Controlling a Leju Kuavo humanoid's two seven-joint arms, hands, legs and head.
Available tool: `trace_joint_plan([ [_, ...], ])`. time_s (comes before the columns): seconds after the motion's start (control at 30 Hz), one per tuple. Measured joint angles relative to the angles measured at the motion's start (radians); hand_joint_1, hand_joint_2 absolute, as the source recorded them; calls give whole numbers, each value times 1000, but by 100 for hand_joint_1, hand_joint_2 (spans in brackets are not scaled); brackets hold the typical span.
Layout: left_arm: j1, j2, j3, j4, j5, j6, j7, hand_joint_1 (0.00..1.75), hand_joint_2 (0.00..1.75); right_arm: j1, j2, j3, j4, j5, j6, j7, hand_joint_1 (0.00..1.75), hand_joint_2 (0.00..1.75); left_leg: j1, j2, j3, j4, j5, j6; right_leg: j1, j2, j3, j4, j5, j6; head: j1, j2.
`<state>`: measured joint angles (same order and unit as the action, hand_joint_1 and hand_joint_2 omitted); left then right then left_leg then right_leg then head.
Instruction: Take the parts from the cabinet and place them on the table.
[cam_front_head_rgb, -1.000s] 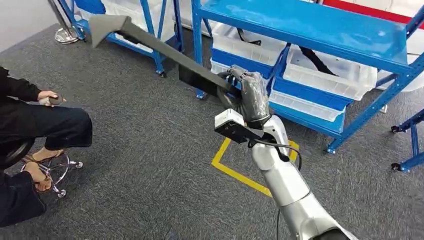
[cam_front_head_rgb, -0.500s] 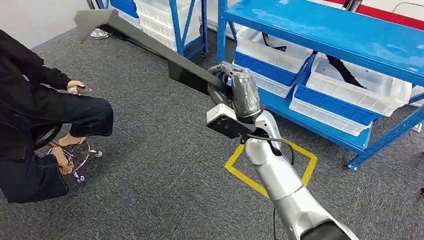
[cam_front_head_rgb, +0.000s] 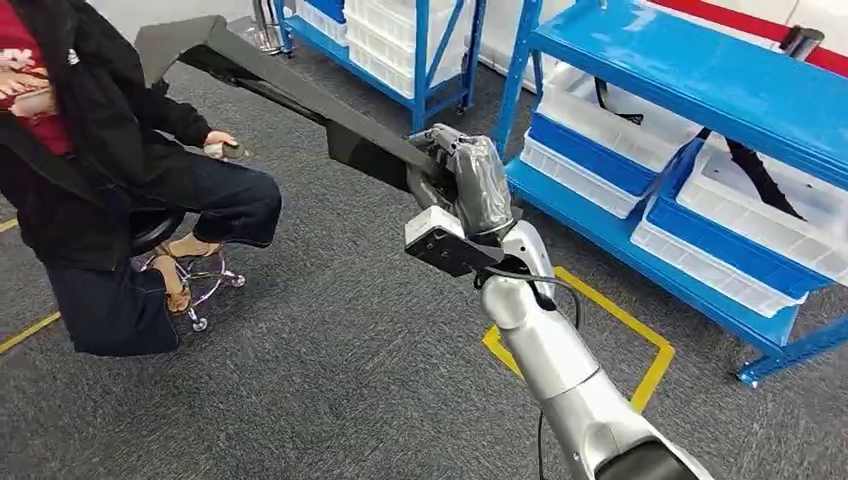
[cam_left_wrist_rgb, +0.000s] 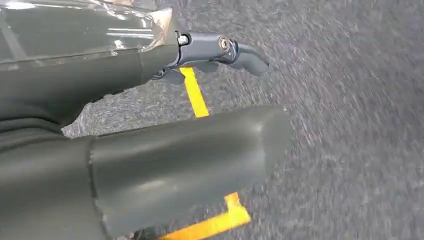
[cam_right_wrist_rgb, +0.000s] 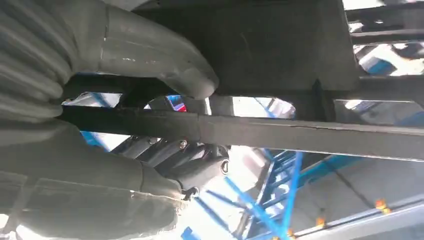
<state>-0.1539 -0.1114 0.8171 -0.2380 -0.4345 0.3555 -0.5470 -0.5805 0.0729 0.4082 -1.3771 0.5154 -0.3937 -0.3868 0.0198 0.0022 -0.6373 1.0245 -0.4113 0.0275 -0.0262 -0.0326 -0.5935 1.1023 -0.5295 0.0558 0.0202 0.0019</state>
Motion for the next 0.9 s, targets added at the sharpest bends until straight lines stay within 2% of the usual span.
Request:
trace_joint_plan([
  [0.03,-2,1,0,0,-3,0,1,0,0,4,-5,0,0,0,-1,0,175,175,-2,-11,-2,0,0,6,1,15,-50,95,-37,-8,1,0],
  [0.07,-3,1,0,0,-5,0,2,0,0,12,-8,-1,0,0,-2,1,175,175,-6,-23,-2,0,0,9,4,21,-96,179,-63,-12,2,0],
  [0.1,-3,0,-1,0,-5,0,3,0,0,20,-13,-3,0,1,-2,0,175,175,-10,-35,-2,0,0,11,10,26,-125,227,-71,-12,2,0],
  [0.13,-2,-1,-1,0,-5,0,6,0,0,27,-16,-3,1,1,-2,2,175,175,-15,-48,-2,0,1,12,17,30,-132,226,-61,-11,1,0],
  [0.17,-1,-2,-1,0,-5,0,8,0,0,30,-17,-3,0,1,-2,2,175,175,-19,-59,-2,0,2,14,24,33,-115,179,-36,-11,2,0],
  [0.2,-2,-2,-1,0,-6,0,8,0,0,30,-18,-3,0,4,-3,2,175,175,-22,-70,-1,1,3,15,31,38,-77,95,3,-11,1,0],
  [0.23,-3,-2,-2,0,-6,0,8,0,0,29,-18,-3,-2,5,-3,2,175,175,-24,-81,-1,1,3,15,37,56,-29,-9,44,-15,2,0],
  [0.27,-4,-3,-2,0,-6,0,8,0,0,28,-18,-3,-4,5,-3,2,175,175,-22,-89,-2,0,4,15,42,89,2,-79,66,-26,1,0],
  [0.3,-4,-5,-2,0,-6,0,9,0,0,28,-18,-3,-5,5,-4,2,175,175,-30,-97,-3,4,3,13,44,98,9,-88,73,-42,0,0],
  [0.33,-4,-7,-2,0,-6,0,9,0,0,26,-18,-3,-5,6,-4,2,175,175,-27,-101,-5,3,4,11,45,88,10,-88,75,-44,2,0],
  [0.4,0,-6,-2,0,-5,-1,9,0,0,26,-16,-3,-5,8,-4,2,175,175,-22,-118,-7,-3,9,0,46,73,15,-91,78,-56,2,0],
  [0.43,-1,-4,-2,0,-5,-1,9,0,0,26,-15,-3,-5,9,-4,3,175,175,-25,-116,-9,1,6,-4,31,63,23,-108,87,-66,0,0],
  [0.47,-1,-5,-2,0,-5,-1,9,0,0,26,-12,-3,-5,11,-4,4,175,175,-28,-73,-21,22,-11,-8,32,53,30,-115,89,-71,1,0],
  [0.5,-2,-5,-2,0,-5,-1,9,0,0,25,-10,-3,-5,11,-5,4,175,175,-26,-43,-46,71,-46,-14,32,45,32,-115,89,-77,-3,0],
  [0.53,-4,-4,-2,0,-5,-1,9,0,0,25,-10,-3,-5,12,-5,4,175,175,-20,-25,-81,146,-83,-21,33,36,33,-115,88,-79,-3,0],
  [0.57,-4,-3,-2,0,-5,-1,9,0,0,26,-10,-3,-5,12,-5,4,175,175,-15,-18,-121,223,-114,-28,33,26,32,-115,87,-80,-3,0],
  [0.6,-3,-3,-2,0,-5,-1,9,0,0,28,-10,-3,-5,12,-5,5,175,175,-9,-14,-151,279,-129,-35,33,16,31,-115,87,-80,-3,0],
  [0.63,-2,-3,-2,0,-4,-2,9,0,0,31,-9,-2,-5,13,-5,5,175,175,-3,-9,-157,288,-121,-40,32,7,31,-115,87,-80,-3,0],
  [0.67,-2,-3,-2,0,-4,-2,9,0,0,32,-9,-2,-5,13,-5,5,175,175,2,-5,-145,260,-99,-44,30,0,31,-115,84,-76,-3,0],
  [0.7,-2,-1,-2,0,-4,-2,9,0,0,32,-9,-2,-5,13,-5,5,175,175,7,2,-104,185,-58,-48,28,-9,32,-114,82,-73,-3,0],
  [0.73,-2,0,-2,0,-4,-3,9,0,0,31,-8,-2,-5,14,-5,5,175,175,9,21,-47,85,-17,-51,26,-17,34,-112,78,-66,-3,0],
  [0.77,-4,0,-2,0,-4,-4,9,0,0,30,-8,-2,-5,16,-5,5,175,175,9,59,-2,11,-1,-52,27,-23,36,-108,74,-61,-3,0],
  [0.8,-8,-1,-2,0,-4,-7,9,0,0,29,-8,-3,-5,17,-7,5,175,175,0,62,11,-1,-11,-45,39,-26,32,-103,68,-51,-4,0],
  [0.83,-8,0,-2,0,-4,-7,9,0,0,30,-8,-3,-5,18,-8,7,175,175,-1,45,7,-2,-9,-34,37,-33,33,-103,67,-47,3,0],
  [0.9,-7,1,-2,0,-4,-8,9,0,0,29,-4,-2,-5,18,-8,7,175,175,-10,31,3,-2,-8,-22,36,-50,37,-106,68,-37,3,0],
])
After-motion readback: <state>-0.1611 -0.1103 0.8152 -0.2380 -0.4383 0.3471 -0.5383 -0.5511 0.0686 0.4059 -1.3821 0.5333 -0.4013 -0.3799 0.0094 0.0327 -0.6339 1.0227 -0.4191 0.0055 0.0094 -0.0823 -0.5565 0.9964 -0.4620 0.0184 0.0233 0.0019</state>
